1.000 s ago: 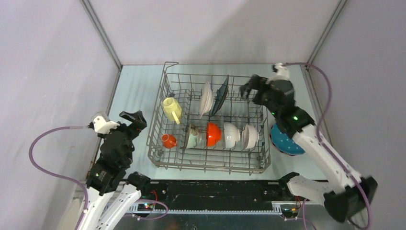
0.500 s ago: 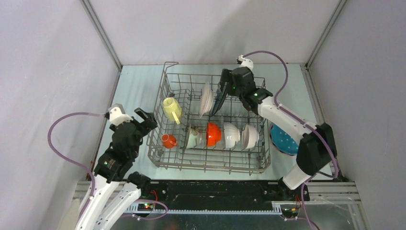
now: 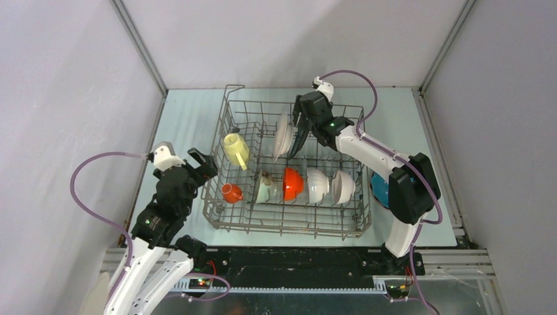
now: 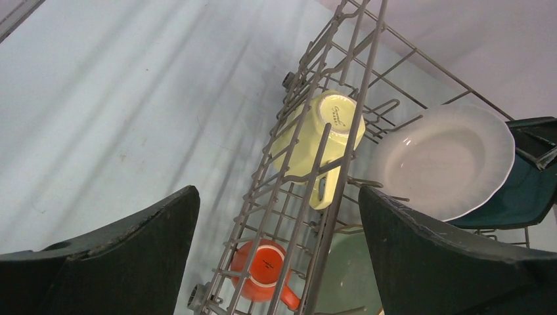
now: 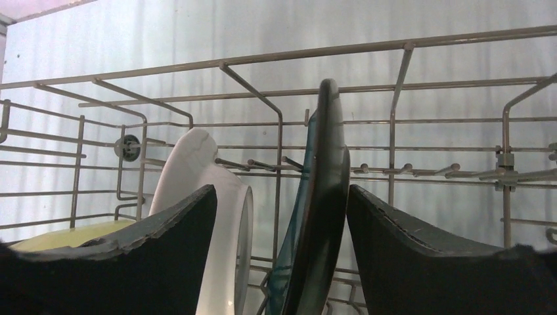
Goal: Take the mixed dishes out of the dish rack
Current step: Pick up the plate from the dish rack.
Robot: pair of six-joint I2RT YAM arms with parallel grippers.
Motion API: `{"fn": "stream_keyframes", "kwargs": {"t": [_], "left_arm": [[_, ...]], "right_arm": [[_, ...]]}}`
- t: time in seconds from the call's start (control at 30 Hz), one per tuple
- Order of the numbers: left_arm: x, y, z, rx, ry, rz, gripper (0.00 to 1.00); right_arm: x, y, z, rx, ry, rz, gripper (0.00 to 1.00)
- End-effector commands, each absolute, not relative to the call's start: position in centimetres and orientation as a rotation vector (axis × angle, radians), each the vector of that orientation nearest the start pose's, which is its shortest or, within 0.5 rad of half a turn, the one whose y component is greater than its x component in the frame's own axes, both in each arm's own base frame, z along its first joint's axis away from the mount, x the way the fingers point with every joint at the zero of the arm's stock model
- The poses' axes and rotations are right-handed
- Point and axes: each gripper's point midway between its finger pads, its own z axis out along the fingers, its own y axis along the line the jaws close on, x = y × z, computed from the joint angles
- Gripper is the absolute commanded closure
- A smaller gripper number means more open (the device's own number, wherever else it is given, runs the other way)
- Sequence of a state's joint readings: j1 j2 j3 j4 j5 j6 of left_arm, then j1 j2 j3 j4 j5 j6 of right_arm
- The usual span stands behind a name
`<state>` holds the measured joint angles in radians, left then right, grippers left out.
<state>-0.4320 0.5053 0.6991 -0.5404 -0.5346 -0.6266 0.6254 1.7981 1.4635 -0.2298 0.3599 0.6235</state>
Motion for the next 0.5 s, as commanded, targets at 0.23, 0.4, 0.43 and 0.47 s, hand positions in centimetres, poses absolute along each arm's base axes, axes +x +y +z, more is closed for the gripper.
{"fn": "stream_keyframes", "kwargs": {"t": [0.23, 0.4, 0.43, 0.47], "left_arm": [[23.8, -3.1, 23.7, -0.538, 1.764, -0.208, 0.02], [23.9, -3.0, 23.4, -0.541, 1.778, -0.197, 0.02], [23.9, -3.0, 23.4, -0.543, 1.778, -0.195, 0.02], [23.8, -3.0, 23.4, -0.546, 1.777, -0.195, 0.02]], "right_arm": [[44.2, 26.4, 18.8, 0.392, 2.075, 0.316, 0.47], [43.9, 26.1, 18.6, 0.411, 2.084, 0.303, 0.55], [43.8, 26.1, 18.6, 0.419, 2.082, 0.302, 0.56], [43.7, 26.0, 18.5, 0.423, 2.085, 0.297, 0.57]]}}
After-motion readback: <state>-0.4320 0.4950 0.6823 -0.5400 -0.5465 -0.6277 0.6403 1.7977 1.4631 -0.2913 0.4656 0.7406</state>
